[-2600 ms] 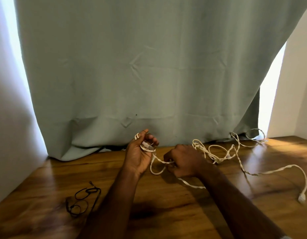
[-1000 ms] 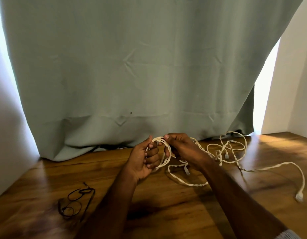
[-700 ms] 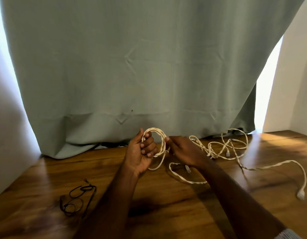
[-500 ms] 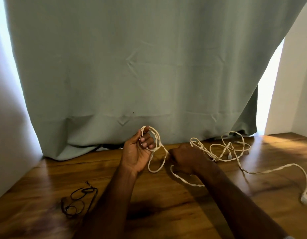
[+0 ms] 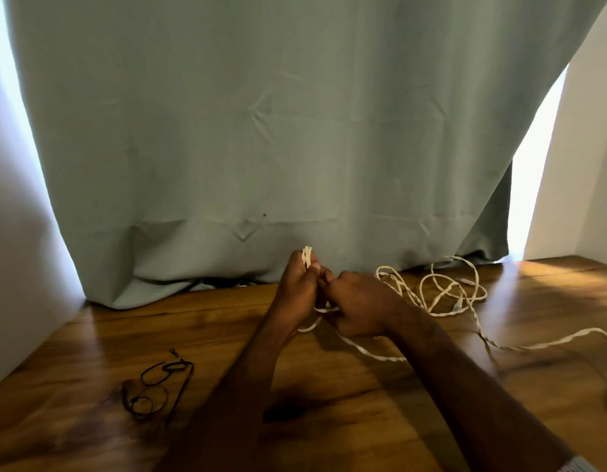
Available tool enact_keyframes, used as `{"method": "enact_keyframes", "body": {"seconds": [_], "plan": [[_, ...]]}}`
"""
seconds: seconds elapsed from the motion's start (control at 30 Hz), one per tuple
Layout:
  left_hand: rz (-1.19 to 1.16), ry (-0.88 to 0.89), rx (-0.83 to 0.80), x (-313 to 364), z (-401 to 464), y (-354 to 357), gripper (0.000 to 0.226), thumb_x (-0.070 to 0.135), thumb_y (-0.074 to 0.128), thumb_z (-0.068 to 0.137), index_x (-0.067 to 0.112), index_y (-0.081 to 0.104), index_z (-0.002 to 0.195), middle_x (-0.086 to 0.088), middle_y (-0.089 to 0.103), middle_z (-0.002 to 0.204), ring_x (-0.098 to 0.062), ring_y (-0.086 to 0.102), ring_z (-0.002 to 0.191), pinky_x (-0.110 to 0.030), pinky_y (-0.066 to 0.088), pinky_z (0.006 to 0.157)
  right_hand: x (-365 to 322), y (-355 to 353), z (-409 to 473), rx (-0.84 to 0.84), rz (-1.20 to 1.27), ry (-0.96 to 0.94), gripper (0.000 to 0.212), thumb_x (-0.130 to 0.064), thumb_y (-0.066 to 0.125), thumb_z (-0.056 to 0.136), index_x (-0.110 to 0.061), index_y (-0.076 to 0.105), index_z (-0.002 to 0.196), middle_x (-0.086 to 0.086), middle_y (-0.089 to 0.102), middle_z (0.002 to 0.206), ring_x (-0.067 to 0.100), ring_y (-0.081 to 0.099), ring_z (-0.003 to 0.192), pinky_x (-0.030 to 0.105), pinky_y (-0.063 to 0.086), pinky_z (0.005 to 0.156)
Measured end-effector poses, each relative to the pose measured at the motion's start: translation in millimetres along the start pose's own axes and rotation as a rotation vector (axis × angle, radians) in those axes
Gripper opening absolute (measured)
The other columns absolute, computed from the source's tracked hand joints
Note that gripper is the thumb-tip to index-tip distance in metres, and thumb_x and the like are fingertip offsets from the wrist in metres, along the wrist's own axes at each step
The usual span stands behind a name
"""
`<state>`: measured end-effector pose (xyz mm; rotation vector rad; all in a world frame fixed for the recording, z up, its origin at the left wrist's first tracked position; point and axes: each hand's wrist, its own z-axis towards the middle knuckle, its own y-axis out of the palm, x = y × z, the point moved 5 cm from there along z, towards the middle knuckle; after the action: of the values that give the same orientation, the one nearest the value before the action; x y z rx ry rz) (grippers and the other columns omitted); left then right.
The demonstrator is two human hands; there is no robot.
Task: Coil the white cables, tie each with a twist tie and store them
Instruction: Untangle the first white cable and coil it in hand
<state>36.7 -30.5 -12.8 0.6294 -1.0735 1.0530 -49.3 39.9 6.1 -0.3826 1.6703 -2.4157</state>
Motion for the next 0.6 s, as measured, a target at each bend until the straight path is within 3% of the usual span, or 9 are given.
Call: {"method": "enact_keyframes", "body": {"seconds": [0.1, 0.17, 0.27, 0.33, 0.43, 0.5, 0.6], "plan": [[0.127, 0.013, -0.051, -1, -6, 4, 0.015, 0.019, 0.042, 0.105, 0.013, 0.056, 0.106, -0.014, 0.064, 0.091, -0.021, 0.062, 0.077, -0.034, 0.052, 0.066, 8, -16, -4, 0.203, 0.088, -0.031, 0.020, -0.032, 0.068, 0.079, -0.025, 0.073, 0.097, -0.006, 0.074, 0.086, 0.012, 0.063, 0.072, 0.030, 0.053, 0.068], [0.071, -0.023, -0.132, 0, -9, 8, 0.019, 0.019, 0.046, 0.103, 0.011, 0.058, 0.092, -0.010, 0.059, 0.067, -0.024, 0.054, 0.053, -0.031, 0.040, 0.046, 17, -29, -10, 0.336, 0.191, -0.013, 0.014, -0.036, 0.069, 0.079, -0.024, 0.071, 0.087, -0.009, 0.070, 0.075, 0.007, 0.058, 0.062, 0.030, 0.051, 0.061], [-0.302, -0.242, -0.317, -6, -17, 10, 0.040, 0.032, 0.044, 0.103, 0.012, 0.060, 0.072, 0.000, 0.041, 0.047, -0.010, 0.030, 0.034, -0.021, 0.012, 0.040, 35, -36, -17, 0.407, 0.409, 0.042, 0.015, -0.028, 0.081, 0.079, -0.021, 0.071, 0.087, -0.008, 0.069, 0.075, 0.009, 0.064, 0.065, 0.029, 0.056, 0.062], [-0.487, -0.326, -0.469, -7, -22, 12, 0.042, 0.044, 0.051, 0.098, 0.011, 0.060, 0.073, 0.002, 0.035, 0.049, -0.006, 0.025, 0.033, -0.023, 0.008, 0.042, 44, -35, -20, 0.449, 0.600, 0.115, 0.021, -0.021, 0.087, 0.077, -0.018, 0.072, 0.092, -0.006, 0.068, 0.075, 0.009, 0.064, 0.064, 0.024, 0.054, 0.060], [-0.509, -0.245, -0.579, -1, -27, 17, 0.029, 0.039, 0.066, 0.087, 0.012, 0.058, 0.081, 0.003, 0.031, 0.051, -0.004, 0.022, 0.033, -0.021, 0.012, 0.041, 48, -28, -20, 0.415, 0.842, 0.184, 0.018, -0.018, 0.078, 0.087, -0.017, 0.071, 0.103, 0.001, 0.072, 0.084, 0.019, 0.068, 0.071, 0.036, 0.055, 0.062], [-0.570, -0.226, -0.556, 3, -28, 21, 0.029, 0.037, 0.060, 0.092, 0.013, 0.059, 0.077, 0.003, 0.031, 0.047, -0.005, 0.022, 0.031, -0.019, 0.013, 0.039, 49, -22, -19, 0.301, 0.948, 0.192, 0.015, -0.024, 0.068, 0.095, -0.015, 0.072, 0.107, 0.008, 0.074, 0.092, 0.034, 0.070, 0.080, 0.047, 0.055, 0.066], [-0.667, -0.224, -0.424, 6, -24, 24, 0.036, 0.042, 0.053, 0.093, 0.012, 0.055, 0.072, 0.002, 0.033, 0.040, -0.005, 0.023, 0.028, -0.016, 0.016, 0.035, 49, -16, -21, 0.105, 1.215, 0.229, 0.029, -0.031, 0.059, 0.097, -0.005, 0.069, 0.107, 0.023, 0.070, 0.091, 0.032, 0.066, 0.074, 0.037, 0.051, 0.066]]}}
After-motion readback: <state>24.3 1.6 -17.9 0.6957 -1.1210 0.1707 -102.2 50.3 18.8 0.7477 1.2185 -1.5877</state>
